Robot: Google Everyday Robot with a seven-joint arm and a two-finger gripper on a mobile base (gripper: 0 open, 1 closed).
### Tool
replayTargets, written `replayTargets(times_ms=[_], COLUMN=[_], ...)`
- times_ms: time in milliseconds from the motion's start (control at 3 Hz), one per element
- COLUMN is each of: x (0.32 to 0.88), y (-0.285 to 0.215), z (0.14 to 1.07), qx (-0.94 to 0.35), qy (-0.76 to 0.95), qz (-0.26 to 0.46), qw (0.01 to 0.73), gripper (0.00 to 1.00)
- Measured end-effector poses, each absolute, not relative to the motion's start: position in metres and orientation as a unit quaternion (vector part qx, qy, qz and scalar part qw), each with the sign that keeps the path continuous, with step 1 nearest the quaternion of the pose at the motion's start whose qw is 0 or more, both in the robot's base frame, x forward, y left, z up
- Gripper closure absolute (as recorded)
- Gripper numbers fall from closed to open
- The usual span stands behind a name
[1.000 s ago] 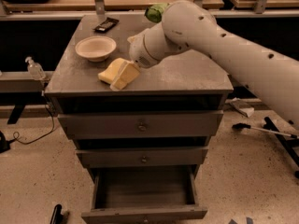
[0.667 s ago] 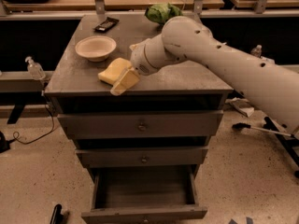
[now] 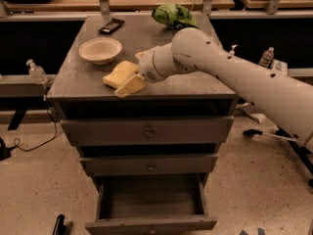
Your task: Place sponge into bottom drawer
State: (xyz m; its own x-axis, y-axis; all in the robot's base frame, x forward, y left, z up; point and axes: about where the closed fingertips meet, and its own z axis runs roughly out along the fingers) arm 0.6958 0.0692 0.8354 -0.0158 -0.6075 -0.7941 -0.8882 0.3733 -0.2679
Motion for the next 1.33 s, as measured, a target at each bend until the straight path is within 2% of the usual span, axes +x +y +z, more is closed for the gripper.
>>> replayTargets(times_ms=[1000,1333], x=[0.694,0.687], y=[0.075,0.086], z=[0.832,0.843], qx=[-0.541,-0.554], qy=[0.693,0.670], qz=[0.160,0.172], qw=[0.448,0.463], gripper=[0.86,1.00])
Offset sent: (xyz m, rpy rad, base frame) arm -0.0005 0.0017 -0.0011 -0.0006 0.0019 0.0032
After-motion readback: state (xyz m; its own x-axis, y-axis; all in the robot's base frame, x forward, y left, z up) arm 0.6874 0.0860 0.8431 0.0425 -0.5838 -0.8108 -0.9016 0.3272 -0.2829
